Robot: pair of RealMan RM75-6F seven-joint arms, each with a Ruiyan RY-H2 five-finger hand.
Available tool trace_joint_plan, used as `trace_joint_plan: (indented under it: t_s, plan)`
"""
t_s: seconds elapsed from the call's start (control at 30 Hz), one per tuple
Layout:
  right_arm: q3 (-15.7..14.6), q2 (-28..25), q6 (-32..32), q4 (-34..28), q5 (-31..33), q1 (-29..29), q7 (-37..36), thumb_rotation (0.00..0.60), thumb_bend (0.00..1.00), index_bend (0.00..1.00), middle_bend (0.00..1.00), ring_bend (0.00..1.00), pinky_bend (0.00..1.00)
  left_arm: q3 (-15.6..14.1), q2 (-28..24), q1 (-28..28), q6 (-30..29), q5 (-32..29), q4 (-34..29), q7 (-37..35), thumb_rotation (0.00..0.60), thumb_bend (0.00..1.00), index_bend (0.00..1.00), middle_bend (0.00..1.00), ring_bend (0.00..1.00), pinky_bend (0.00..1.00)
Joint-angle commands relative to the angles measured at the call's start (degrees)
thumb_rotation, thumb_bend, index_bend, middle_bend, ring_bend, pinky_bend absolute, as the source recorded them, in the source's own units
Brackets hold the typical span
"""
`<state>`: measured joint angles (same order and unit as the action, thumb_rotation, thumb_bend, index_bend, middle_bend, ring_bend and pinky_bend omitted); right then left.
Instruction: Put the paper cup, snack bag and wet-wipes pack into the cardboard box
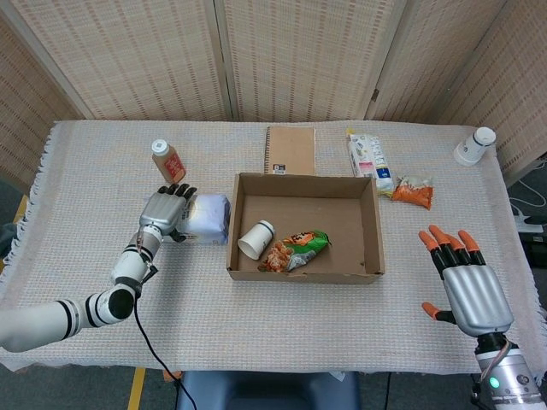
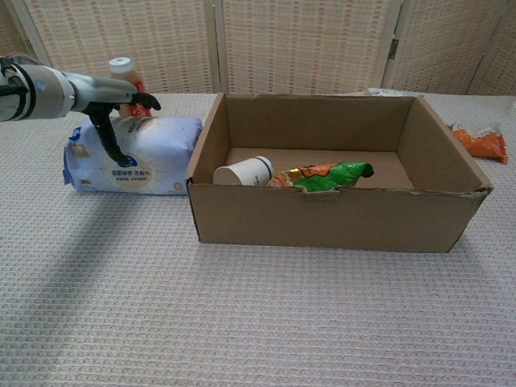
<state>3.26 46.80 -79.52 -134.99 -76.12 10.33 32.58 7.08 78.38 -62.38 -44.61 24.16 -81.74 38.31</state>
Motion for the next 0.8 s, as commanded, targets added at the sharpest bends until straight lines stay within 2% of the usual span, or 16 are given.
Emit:
trace_joint_plan:
  t_s: [0.03,0.2,0.3,0.43,0.6,0.8]
  plan:
    - [-0.09,0.0,0.09,0.0,-0.07,0.04,0.0,0.6,0.08,0.05,0.0,0.0,0.0,-0.78,-0.06,0.0,-0.42,-0.76,0.37,0.08,0.6,0.16,0.0,0.0,0.0,0.11]
    - [-0.34,0.17,0.2,0.0,-0.33,0.11,0.16,0.6,0.08,0.05,0.0,0.0,0.0,-1.83,0.06,0.11,-1.15,-1.48,0.73,0.17,0.6,0.17,0.0,0.02,0.01,0.16]
    - [-0.47,0.28,0.11,0.0,-0.44,0.06,0.28,0.6,0.08,0.05,0.0,0.0,0.0,-2.99,0.28,-0.2,-1.08,-2.84,1.04,1.38,0.6,0.17,0.01,0.1,0.05,0.2]
    - [-0.58,0.3,0.1,0.0,-0.43,0.08,0.38,0.6,0.08,0.05,0.0,0.0,0.0,-4.24,0.72,-1.03,-1.07,-5.39,1.49,3.26,0.6,0.19,0.06,0.15,0.1,0.24]
    - [-0.63,0.21,0.13,0.0,-0.45,0.13,0.21,0.6,0.08,0.06,0.0,0.0,0.0,-4.4,1.54,-0.83,-3.56,-4.67,2.0,3.34,0.6,0.24,0.23,0.31,0.24,0.39]
    - [-0.69,0.16,-0.11,0.0,-0.77,0.06,0.02,0.6,0.08,0.06,0.0,0.0,0.0,-3.54,1.0,0.89,-6.71,-0.38,1.31,1.1,0.6,0.33,0.47,0.57,0.43,0.56]
